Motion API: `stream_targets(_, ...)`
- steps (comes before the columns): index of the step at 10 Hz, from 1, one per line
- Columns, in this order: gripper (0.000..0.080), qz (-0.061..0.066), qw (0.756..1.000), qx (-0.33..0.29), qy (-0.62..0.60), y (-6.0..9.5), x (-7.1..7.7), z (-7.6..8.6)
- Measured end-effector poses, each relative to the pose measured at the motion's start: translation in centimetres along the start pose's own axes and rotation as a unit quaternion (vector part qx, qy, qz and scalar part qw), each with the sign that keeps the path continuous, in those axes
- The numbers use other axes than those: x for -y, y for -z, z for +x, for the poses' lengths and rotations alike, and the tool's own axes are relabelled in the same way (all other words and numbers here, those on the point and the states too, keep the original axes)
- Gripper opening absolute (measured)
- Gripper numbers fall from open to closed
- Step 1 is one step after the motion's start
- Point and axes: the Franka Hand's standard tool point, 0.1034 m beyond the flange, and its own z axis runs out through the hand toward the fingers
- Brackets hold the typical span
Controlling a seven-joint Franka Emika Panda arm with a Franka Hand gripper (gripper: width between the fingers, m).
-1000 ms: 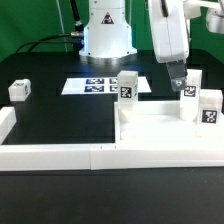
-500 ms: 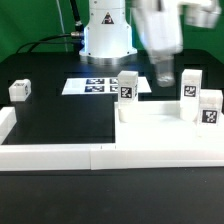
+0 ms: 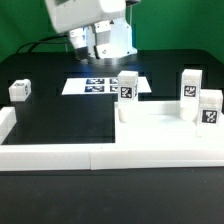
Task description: Assemble square table
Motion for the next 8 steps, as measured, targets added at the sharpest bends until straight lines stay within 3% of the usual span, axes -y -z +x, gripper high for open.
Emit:
stream_targets(3, 0.0649, -0.002, 0.99, 0.0, 0.14, -0.1, -0.4, 0.1)
stream_targets(4, 0.0649, -0.007, 0.978, -0.002, 0.21, -0.5, -2.5, 0.2)
stream_targets(6, 0.0649, -0.035, 0.948, 0.008, 0.316, -1.8, -10.9, -0.1)
stream_targets(7, 0.0649, -0.047, 0.922, 0.013, 0.384, -2.4, -14.0, 0.1)
stream_targets(8, 0.0649, -0.062, 0.894, 0.025, 0.444, -2.9, -18.4, 0.3)
